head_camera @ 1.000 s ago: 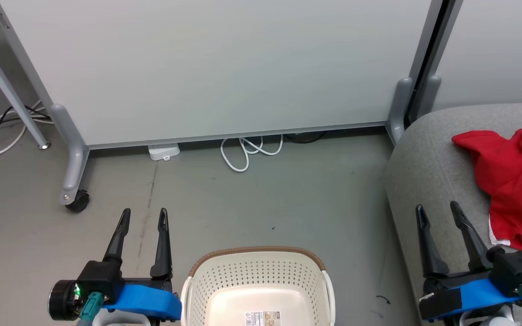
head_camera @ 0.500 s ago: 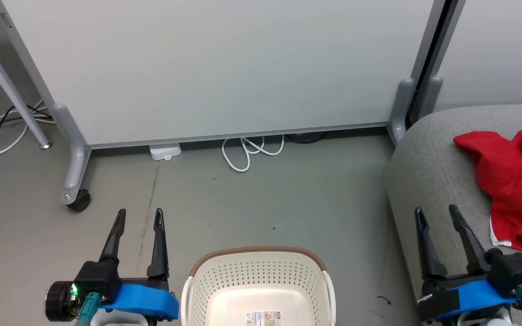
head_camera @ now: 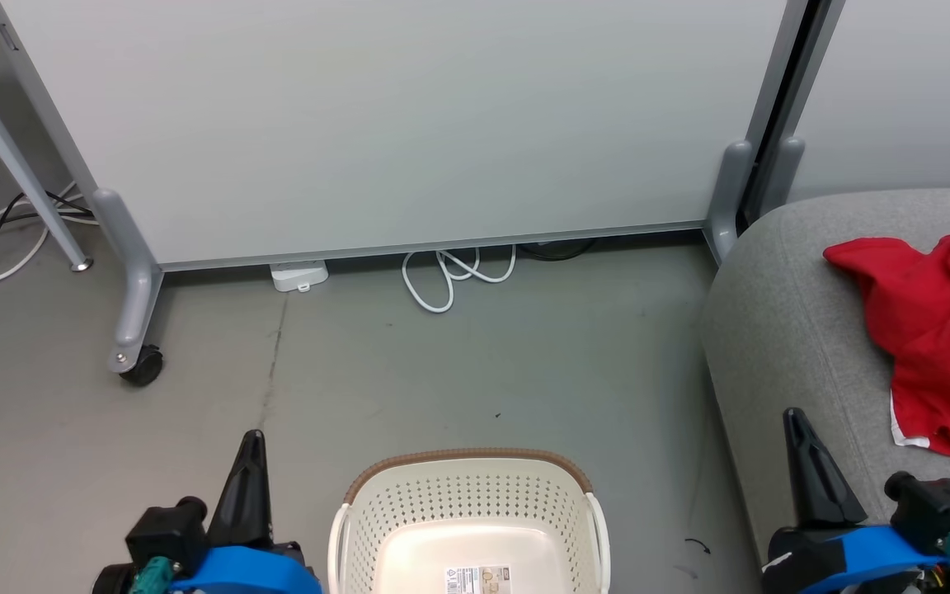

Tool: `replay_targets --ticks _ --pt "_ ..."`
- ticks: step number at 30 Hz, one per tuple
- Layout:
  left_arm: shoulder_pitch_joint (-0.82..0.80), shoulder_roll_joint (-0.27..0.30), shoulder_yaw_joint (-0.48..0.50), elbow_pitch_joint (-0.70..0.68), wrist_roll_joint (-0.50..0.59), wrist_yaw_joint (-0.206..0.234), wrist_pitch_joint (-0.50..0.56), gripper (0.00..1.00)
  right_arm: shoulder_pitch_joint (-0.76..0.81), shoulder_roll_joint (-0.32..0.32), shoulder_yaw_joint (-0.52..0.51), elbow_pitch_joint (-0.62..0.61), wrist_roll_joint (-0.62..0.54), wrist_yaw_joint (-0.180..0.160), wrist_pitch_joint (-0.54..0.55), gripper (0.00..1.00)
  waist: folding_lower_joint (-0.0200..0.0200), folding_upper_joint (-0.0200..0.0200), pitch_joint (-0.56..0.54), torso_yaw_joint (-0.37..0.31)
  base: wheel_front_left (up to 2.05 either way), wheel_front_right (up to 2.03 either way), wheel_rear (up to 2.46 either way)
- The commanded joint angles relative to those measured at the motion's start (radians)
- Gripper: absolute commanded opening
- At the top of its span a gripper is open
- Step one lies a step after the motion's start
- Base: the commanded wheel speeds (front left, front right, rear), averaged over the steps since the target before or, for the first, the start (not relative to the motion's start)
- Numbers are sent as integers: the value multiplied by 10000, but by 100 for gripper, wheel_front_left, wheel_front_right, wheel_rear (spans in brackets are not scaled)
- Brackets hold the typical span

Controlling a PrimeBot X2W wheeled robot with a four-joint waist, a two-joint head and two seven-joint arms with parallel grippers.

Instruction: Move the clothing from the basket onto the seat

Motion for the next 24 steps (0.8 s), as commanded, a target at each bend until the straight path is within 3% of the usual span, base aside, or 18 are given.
replay_targets --ticks 1,24 --pt "-280 4 122 -169 -402 -54 77 0 -177 -8 -52 -144 426 0 95 0 -1 0 0 -5 0 0 0" --pt "-529 -13 725 -343 -4670 -348 1105 0 -409 7 -283 -159 4614 1 1153 0 -1 0 15 -108 0 0 0"
